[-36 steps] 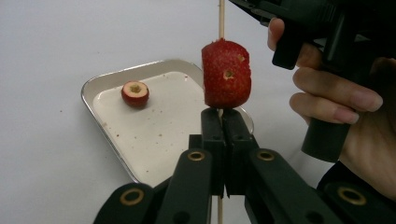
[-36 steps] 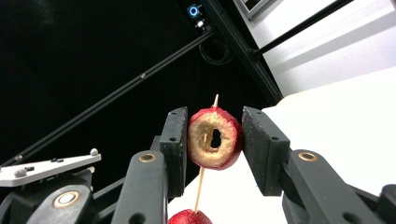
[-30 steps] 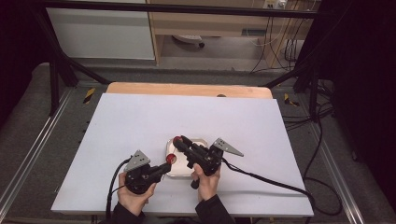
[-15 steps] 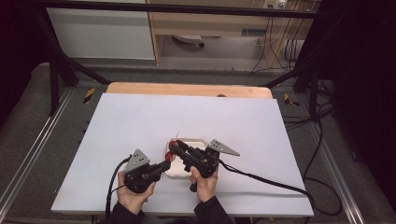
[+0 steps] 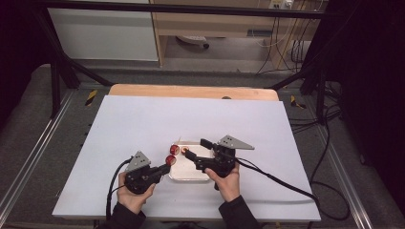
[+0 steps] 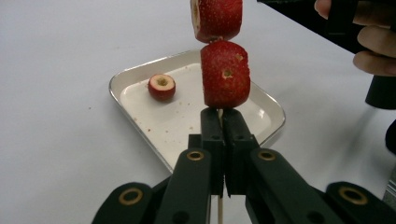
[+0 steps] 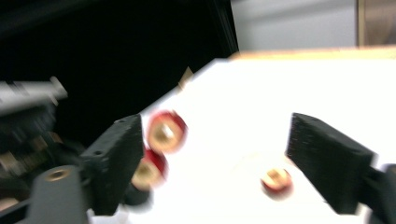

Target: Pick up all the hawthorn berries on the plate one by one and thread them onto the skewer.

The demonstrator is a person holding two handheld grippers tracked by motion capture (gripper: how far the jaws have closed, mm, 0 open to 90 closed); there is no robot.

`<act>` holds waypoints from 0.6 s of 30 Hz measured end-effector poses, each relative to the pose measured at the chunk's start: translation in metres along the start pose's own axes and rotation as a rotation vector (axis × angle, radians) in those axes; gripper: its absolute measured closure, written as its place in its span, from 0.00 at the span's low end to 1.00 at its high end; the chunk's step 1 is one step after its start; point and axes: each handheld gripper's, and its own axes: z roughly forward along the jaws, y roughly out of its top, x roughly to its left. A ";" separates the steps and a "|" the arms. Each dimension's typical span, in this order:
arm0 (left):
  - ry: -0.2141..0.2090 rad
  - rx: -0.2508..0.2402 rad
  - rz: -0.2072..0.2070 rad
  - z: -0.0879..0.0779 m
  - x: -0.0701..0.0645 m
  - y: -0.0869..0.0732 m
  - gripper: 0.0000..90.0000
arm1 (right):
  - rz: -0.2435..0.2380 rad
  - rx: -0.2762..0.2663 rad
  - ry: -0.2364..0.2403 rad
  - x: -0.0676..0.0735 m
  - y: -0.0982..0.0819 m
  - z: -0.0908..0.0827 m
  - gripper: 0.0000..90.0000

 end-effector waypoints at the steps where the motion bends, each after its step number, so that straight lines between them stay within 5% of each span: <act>1: -0.002 0.002 0.002 0.000 0.001 -0.001 0.98 | -0.050 0.097 -0.038 -0.006 -0.001 -0.001 0.14; 3: -0.001 0.009 0.003 0.000 0.004 -0.002 0.98 | -0.068 0.131 -0.048 -0.008 -0.001 -0.001 0.12; 5: -0.006 0.014 0.004 0.000 0.007 -0.003 0.98 | -0.153 0.254 -0.086 -0.013 -0.005 -0.001 0.09; 9: -0.003 0.012 0.012 -0.003 0.013 -0.006 0.98 | -0.190 0.356 -0.091 -0.017 -0.008 0.002 0.08; 18: 0.014 0.023 0.010 -0.011 0.026 -0.010 0.98 | -0.180 0.416 -0.126 -0.023 -0.001 0.009 0.08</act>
